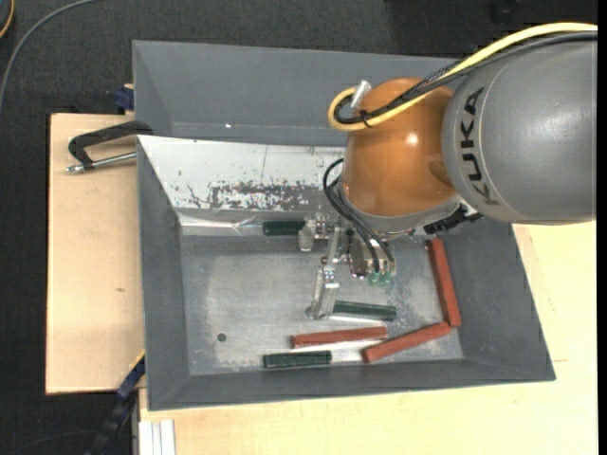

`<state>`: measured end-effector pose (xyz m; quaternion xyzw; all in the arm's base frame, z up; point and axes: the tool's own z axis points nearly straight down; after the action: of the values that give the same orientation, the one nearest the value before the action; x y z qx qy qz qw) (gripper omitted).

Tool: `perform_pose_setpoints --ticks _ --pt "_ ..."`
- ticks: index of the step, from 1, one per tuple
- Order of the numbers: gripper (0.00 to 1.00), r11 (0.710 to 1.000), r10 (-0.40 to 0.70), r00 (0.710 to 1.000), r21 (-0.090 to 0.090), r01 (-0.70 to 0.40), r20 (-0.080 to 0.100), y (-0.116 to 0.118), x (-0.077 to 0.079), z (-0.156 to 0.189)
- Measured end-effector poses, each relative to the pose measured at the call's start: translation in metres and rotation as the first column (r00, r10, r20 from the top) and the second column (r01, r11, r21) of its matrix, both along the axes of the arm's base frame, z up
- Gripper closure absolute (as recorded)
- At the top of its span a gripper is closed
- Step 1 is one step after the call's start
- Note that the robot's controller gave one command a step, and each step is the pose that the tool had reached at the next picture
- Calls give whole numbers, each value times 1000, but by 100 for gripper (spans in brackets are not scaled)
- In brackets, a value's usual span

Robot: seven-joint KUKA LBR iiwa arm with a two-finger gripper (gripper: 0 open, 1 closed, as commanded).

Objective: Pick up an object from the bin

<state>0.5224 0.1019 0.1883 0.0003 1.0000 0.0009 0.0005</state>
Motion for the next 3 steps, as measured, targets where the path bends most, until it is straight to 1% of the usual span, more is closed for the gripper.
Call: perform_pose_setpoints --ticks 1,2,3 --pt "0 995 -103 995 -4 103 -9 -67 -14 -108" --pt "0 996 -88 996 -2 88 3 -117 1 -117" --pt "100 996 -86 996 0 86 2 -115 2 -115"
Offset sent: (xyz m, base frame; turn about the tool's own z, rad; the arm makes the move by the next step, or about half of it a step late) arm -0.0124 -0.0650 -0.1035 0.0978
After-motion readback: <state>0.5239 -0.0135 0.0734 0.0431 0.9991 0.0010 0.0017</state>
